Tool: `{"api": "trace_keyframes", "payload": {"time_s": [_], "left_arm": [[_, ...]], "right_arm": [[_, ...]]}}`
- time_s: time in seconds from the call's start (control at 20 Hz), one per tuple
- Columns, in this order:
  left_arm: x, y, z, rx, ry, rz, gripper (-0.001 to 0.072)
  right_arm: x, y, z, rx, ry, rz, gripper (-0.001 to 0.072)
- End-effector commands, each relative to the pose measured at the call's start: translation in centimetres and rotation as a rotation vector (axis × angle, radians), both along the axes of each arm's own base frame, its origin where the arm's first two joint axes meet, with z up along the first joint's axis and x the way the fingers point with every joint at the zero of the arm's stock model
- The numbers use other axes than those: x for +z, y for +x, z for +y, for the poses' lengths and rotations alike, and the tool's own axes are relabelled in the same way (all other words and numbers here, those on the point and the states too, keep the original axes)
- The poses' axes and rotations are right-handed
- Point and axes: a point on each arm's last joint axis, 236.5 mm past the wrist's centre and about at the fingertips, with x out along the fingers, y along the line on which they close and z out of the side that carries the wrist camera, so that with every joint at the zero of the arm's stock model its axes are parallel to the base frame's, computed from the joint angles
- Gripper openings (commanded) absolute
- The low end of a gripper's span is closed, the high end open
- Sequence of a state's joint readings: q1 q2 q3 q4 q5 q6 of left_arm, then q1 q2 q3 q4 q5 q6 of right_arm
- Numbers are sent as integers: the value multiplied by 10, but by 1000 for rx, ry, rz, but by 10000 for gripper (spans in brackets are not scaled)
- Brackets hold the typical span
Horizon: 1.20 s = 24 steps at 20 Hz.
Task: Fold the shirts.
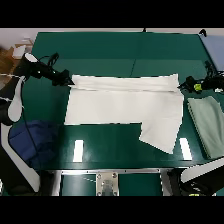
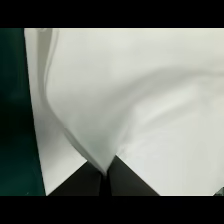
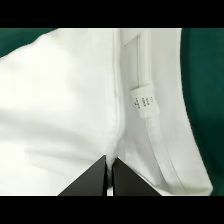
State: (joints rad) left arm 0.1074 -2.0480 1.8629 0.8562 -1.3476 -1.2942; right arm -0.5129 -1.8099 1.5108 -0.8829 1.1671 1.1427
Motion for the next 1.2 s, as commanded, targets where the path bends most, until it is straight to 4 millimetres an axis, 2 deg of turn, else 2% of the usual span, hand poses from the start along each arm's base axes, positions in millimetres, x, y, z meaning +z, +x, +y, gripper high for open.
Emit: {"api": "trace_keyframes", "payload": {"time_s": [0.0,0.25,0.55,0.6,0.65,0.7,0.75,0.95,1.05,1.1,1.15], "left_arm": [[-17,-13,1,-12,3,74,24],[-31,-28,1,-10,4,172,25],[-37,-31,7,37,31,219,25],[-36,-34,6,37,26,239,81],[-33,-40,5,17,22,259,345],[-27,-47,5,1,12,290,451],[-19,-52,8,-9,8,313,452],[36,-55,38,21,0,349,452],[65,-49,54,59,8,271,452],[78,-50,60,67,17,236,452],[89,-54,68,76,40,215,452]], "right_arm": [[-8,-7,-1,9,-12,29,16],[-8,-7,-1,8,-13,28,17],[-8,-7,-1,9,-12,29,27],[-8,-7,0,10,-11,29,104],[-8,-8,0,11,-9,30,195],[-5,-9,1,17,-3,35,284],[0,-9,2,15,9,43,343],[44,-15,-15,-35,28,30,344],[67,-27,-28,-66,24,14,329],[78,-37,-32,-74,25,11,291],[86,-47,-35,-86,25,10,283]]}}
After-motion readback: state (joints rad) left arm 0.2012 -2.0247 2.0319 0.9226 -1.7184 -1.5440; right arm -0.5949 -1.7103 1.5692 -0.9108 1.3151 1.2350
